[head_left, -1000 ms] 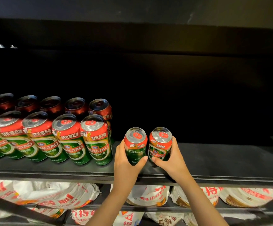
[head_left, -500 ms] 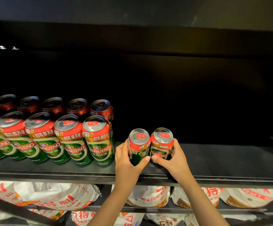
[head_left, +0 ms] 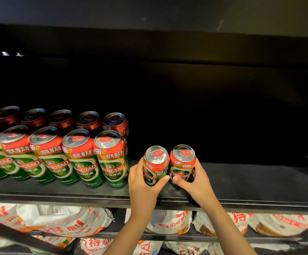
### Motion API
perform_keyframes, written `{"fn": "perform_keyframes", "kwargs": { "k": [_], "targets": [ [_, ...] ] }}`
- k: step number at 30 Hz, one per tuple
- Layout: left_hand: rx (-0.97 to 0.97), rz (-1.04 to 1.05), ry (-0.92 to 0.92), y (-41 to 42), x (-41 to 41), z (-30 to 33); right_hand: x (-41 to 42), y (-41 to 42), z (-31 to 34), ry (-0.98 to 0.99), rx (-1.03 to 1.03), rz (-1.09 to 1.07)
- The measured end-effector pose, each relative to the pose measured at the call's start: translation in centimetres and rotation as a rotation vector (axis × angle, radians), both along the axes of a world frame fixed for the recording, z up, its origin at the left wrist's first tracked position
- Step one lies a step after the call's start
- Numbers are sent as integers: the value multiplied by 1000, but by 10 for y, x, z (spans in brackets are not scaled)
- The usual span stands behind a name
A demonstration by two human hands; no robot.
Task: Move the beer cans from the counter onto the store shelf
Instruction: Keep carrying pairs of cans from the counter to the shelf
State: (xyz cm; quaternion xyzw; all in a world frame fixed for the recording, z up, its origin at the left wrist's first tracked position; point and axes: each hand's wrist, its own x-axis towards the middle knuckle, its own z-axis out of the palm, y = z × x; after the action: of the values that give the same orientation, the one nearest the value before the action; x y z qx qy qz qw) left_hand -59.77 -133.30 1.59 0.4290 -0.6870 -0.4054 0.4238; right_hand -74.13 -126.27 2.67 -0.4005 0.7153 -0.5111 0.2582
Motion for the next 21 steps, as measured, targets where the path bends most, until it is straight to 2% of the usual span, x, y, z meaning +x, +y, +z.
{"fn": "perform_keyframes", "kwargs": {
  "k": [4,9,16,21],
  "targets": [
    [-7,-25,-30,0,3,-1,0,0,-1,15,2,16],
    [92,-138,-1,0,11,-2,-1,0,-1,17,-4,17],
    [90,-2,81,2,4,-3,-2,0,-5,-9,-26,2],
    [52,62,47,4,1,-5,-4,0,-6,-3,-38,19]
  ]
}}
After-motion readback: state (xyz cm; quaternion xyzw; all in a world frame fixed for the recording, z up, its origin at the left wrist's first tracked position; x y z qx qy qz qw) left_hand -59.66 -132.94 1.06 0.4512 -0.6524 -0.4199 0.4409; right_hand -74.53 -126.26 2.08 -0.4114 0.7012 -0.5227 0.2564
